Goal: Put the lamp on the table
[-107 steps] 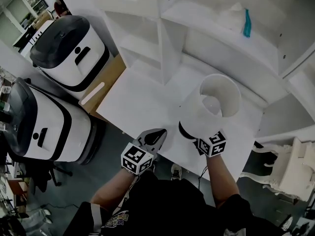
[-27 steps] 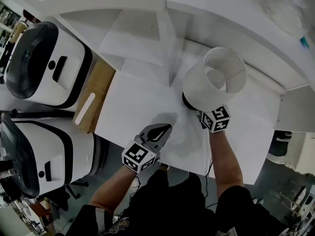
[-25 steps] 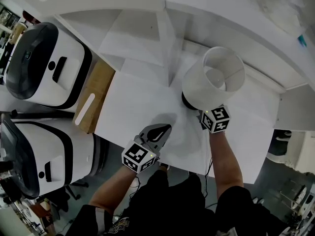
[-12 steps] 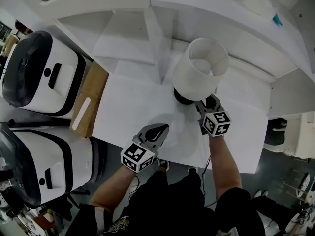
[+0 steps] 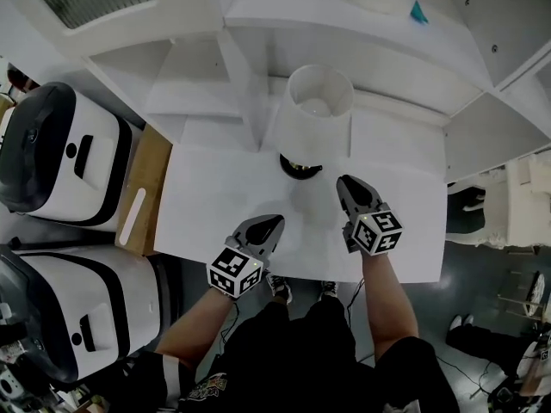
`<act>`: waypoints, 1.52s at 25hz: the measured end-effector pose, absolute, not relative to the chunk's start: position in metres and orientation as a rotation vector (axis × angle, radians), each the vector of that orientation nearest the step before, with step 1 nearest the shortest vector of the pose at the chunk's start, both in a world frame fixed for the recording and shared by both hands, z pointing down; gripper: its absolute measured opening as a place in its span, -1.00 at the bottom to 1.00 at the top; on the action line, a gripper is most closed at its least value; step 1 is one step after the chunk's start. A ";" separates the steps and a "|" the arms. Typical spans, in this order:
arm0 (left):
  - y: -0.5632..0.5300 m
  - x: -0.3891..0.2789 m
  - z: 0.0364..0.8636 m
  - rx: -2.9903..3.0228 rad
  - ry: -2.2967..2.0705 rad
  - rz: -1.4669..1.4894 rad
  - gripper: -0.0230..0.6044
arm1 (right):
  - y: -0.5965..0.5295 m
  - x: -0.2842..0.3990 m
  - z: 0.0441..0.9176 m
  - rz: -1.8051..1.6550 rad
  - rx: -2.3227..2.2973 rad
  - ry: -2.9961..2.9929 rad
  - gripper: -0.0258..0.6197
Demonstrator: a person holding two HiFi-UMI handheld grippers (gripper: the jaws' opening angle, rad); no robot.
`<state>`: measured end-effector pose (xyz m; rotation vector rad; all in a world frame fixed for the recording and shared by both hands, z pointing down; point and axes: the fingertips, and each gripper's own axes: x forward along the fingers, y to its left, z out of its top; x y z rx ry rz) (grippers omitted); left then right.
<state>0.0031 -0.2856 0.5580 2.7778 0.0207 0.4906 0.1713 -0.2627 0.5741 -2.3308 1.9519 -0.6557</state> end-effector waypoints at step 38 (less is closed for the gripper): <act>-0.113 -0.007 0.508 2.761 -0.328 0.415 -0.91 | -0.076 0.080 0.486 -0.652 -2.017 2.302 -0.83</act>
